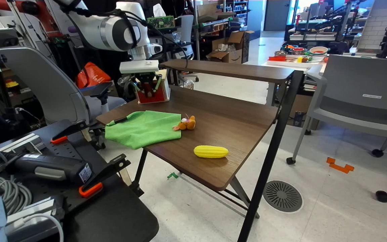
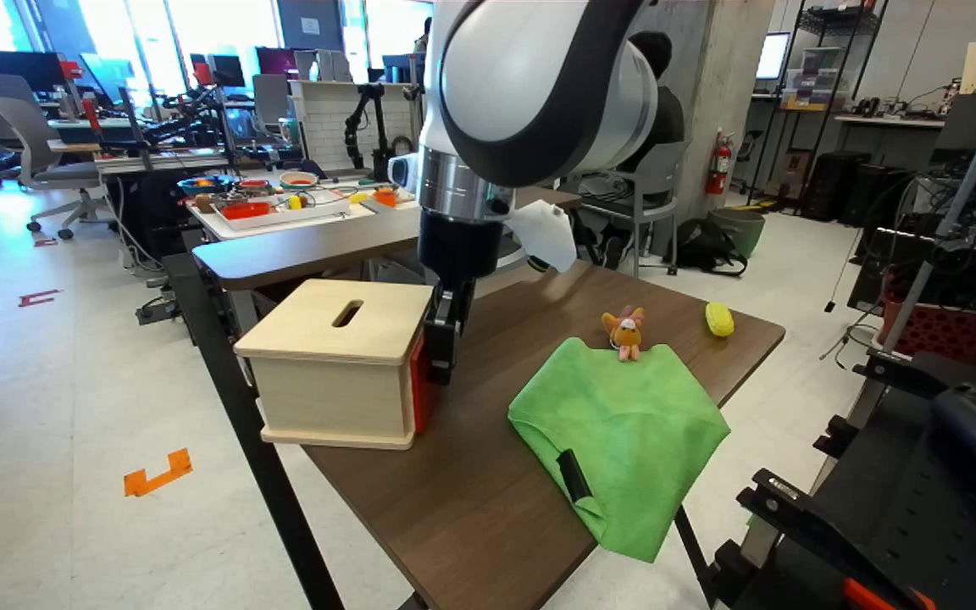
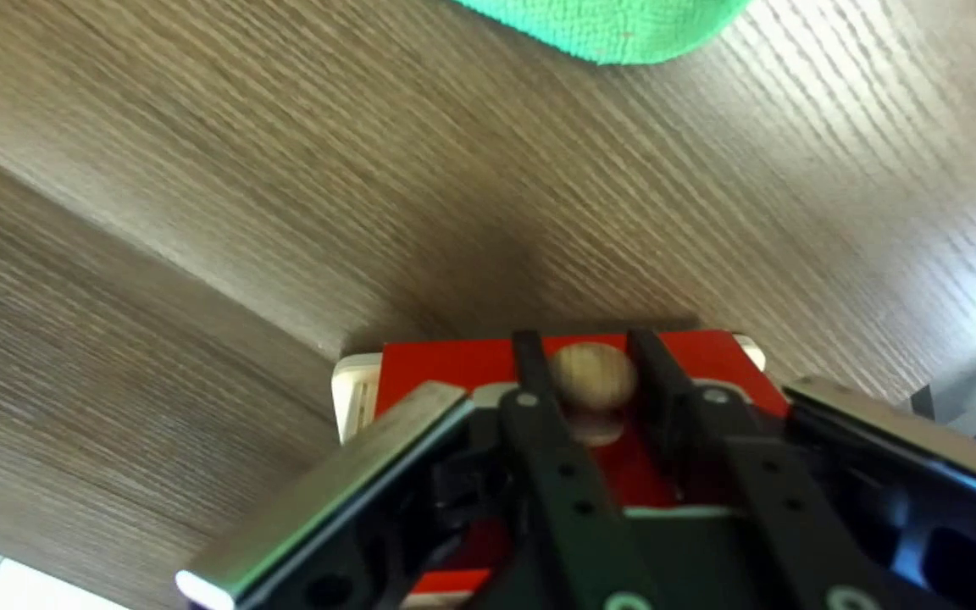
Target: Open the drawer of the box.
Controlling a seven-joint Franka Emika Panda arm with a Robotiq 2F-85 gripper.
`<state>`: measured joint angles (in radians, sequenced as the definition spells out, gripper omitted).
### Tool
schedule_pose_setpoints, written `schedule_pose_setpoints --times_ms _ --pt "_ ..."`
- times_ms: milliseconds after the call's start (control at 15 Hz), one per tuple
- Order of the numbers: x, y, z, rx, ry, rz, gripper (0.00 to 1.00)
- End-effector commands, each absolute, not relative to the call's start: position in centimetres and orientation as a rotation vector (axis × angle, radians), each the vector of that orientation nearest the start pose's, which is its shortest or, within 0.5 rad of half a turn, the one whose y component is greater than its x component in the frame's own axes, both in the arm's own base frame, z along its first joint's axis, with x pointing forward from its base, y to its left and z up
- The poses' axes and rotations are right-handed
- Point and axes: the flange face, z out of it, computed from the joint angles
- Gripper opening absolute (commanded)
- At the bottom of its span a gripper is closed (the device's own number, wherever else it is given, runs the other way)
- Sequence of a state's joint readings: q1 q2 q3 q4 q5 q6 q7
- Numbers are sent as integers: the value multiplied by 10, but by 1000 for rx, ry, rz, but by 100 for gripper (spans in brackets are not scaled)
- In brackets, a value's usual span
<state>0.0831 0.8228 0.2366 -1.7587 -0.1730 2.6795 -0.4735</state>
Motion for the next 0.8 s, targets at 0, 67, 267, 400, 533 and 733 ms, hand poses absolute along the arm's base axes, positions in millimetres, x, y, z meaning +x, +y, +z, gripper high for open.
schedule_pose_setpoints --times_ms 0,67,267,400,533,733 --pt "638 201 127 -2775 -1292 -260 5" --pt "637 199 130 -2773 -1295 -258 7" --pt "635 191 132 -2786 -1307 -228 7" --pt "634 184 130 -2788 -1305 -213 7" --pt "632 179 130 -2790 -1294 -202 7" --pt "627 169 128 -2800 -1277 -180 7"
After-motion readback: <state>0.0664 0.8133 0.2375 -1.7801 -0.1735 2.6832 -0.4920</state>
